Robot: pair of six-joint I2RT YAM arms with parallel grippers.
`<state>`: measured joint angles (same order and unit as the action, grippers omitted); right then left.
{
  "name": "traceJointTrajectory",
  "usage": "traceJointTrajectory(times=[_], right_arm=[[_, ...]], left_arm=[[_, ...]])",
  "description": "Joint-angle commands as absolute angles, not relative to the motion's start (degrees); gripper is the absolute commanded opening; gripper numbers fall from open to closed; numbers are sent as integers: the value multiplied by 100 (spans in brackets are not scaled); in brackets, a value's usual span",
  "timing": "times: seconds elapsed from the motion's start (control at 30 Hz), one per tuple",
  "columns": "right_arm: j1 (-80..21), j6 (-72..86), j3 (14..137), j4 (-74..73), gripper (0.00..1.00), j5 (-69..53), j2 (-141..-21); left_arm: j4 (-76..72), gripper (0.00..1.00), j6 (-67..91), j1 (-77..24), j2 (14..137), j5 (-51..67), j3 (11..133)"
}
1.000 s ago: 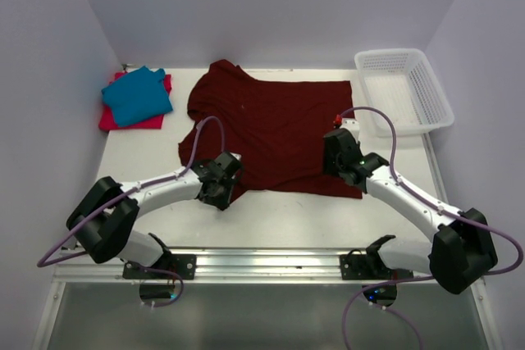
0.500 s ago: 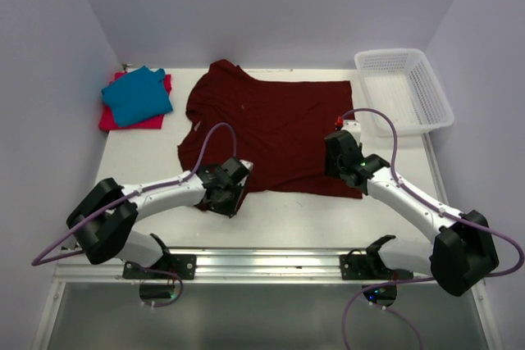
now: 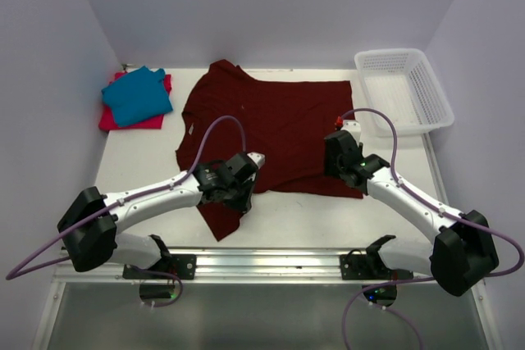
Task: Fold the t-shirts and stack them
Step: Flatten out the tshirt
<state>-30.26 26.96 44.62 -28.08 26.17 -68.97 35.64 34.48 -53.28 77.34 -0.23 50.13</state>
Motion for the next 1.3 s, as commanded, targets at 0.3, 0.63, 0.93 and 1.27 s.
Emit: traceJointTrajectory(times=[0.3, 0.63, 0.93, 1.27], right_arm=[[-3023, 2672, 4474, -2883, 61, 2909, -6811], [-3015, 3322, 4351, -3208, 0, 3384, -6917], [-3006, 4095, 3981, -2970, 0, 3182, -7698], [-3015, 4316, 4280, -3401, 0, 3348, -7611]], left_arm=[[4036, 86, 3815, -5291, 7427, -1634, 5011], [2699, 0, 3762, -4246, 7295, -721, 3595], [2644, 0, 3666, -4192, 7646, -501, 3550], [4155, 0, 3779, -4307, 7252, -677, 4183]])
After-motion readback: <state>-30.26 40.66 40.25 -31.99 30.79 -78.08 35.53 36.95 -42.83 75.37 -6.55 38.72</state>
